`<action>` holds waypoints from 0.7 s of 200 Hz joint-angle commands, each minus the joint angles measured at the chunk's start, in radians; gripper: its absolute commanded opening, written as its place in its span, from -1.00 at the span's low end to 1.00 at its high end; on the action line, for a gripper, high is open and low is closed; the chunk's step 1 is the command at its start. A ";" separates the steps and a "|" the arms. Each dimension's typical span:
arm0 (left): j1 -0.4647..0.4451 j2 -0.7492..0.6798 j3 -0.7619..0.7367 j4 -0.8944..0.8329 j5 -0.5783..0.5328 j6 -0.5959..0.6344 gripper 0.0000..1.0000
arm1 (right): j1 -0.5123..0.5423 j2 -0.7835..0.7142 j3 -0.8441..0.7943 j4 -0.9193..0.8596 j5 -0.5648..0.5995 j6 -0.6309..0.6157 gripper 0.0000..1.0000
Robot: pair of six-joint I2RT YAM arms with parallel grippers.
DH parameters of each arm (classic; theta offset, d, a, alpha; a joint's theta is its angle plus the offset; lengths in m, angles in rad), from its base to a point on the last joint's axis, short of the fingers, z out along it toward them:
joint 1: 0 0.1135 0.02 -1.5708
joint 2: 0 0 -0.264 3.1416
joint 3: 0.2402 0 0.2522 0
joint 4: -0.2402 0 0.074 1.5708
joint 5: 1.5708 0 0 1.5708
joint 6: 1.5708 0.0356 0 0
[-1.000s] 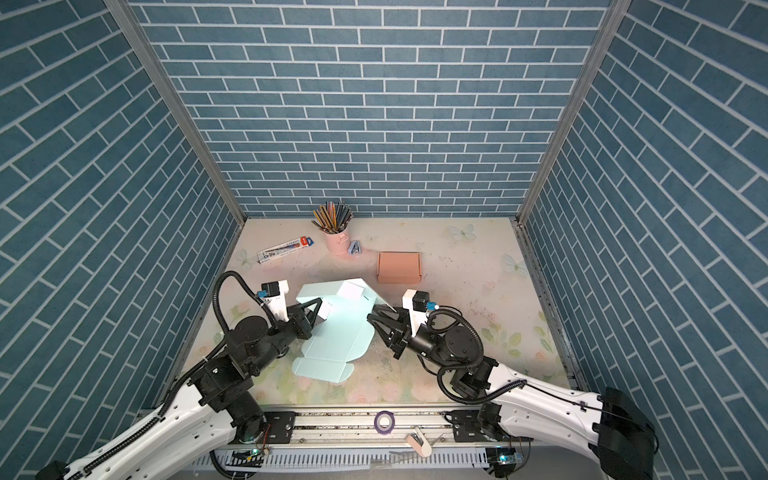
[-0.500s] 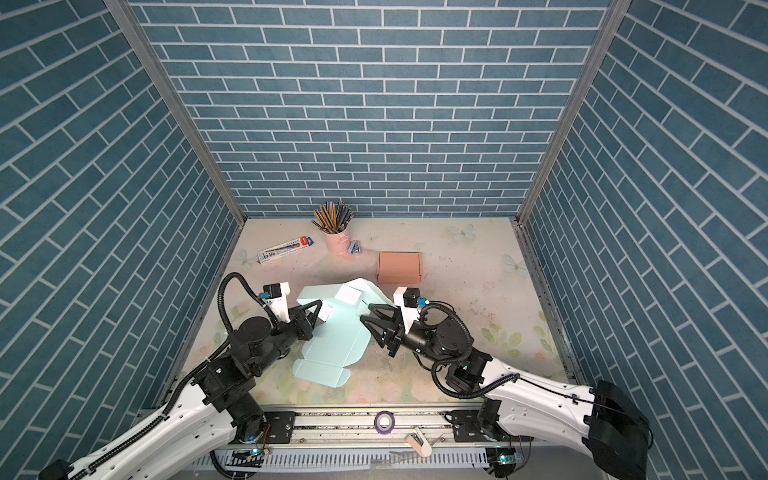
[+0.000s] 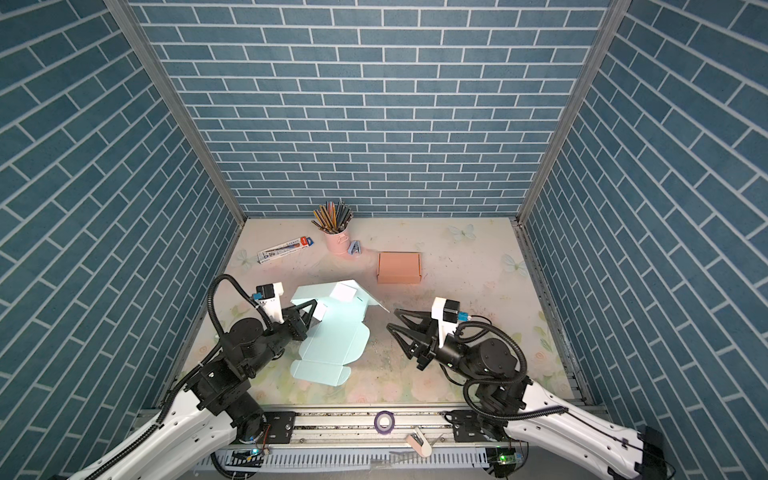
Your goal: Fold the paper box
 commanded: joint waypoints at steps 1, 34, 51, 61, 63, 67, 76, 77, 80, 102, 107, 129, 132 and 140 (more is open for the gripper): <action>0.022 -0.020 0.016 -0.058 0.038 0.030 -0.77 | -0.002 -0.078 0.028 -0.189 0.107 -0.070 -0.17; 0.043 -0.009 0.062 -0.115 0.113 0.074 -0.78 | -0.009 -0.042 0.134 -0.409 0.175 -0.112 -0.16; 0.048 0.012 0.086 -0.134 0.146 0.094 -0.79 | -0.012 0.015 0.177 -0.458 0.164 -0.129 -0.16; 0.048 0.026 0.098 -0.140 0.162 0.101 -0.79 | -0.013 0.046 0.195 -0.465 0.146 -0.140 -0.17; 0.048 0.029 0.100 -0.139 0.165 0.103 -0.79 | -0.013 0.053 0.199 -0.464 0.141 -0.142 -0.17; 0.048 0.034 0.104 -0.140 0.171 0.104 -0.79 | -0.013 0.065 0.205 -0.465 0.129 -0.147 -0.17; 0.049 0.047 0.110 -0.138 0.186 0.109 -0.79 | -0.013 0.090 0.216 -0.460 0.097 -0.158 -0.17; 0.050 0.049 0.110 -0.138 0.187 0.109 -0.79 | -0.013 0.093 0.219 -0.459 0.092 -0.159 -0.17; 0.050 0.054 0.111 -0.138 0.191 0.110 -0.79 | -0.014 0.102 0.221 -0.459 0.079 -0.162 -0.17; 0.050 0.089 0.118 -0.126 0.213 0.106 -0.79 | -0.013 0.178 0.256 -0.453 -0.016 -0.180 -0.17; 0.050 0.095 0.118 -0.120 0.216 0.104 -0.79 | -0.013 0.195 0.263 -0.450 -0.034 -0.183 -0.18; 0.051 0.116 0.114 -0.100 0.221 0.099 -0.79 | -0.013 0.260 0.280 -0.430 -0.105 -0.180 -0.21; 0.050 0.118 0.114 -0.098 0.222 0.099 -0.79 | -0.013 0.265 0.279 -0.424 -0.111 -0.178 -0.21; 0.050 0.119 0.112 -0.094 0.222 0.099 -0.79 | -0.013 0.278 0.278 -0.412 -0.120 -0.175 -0.22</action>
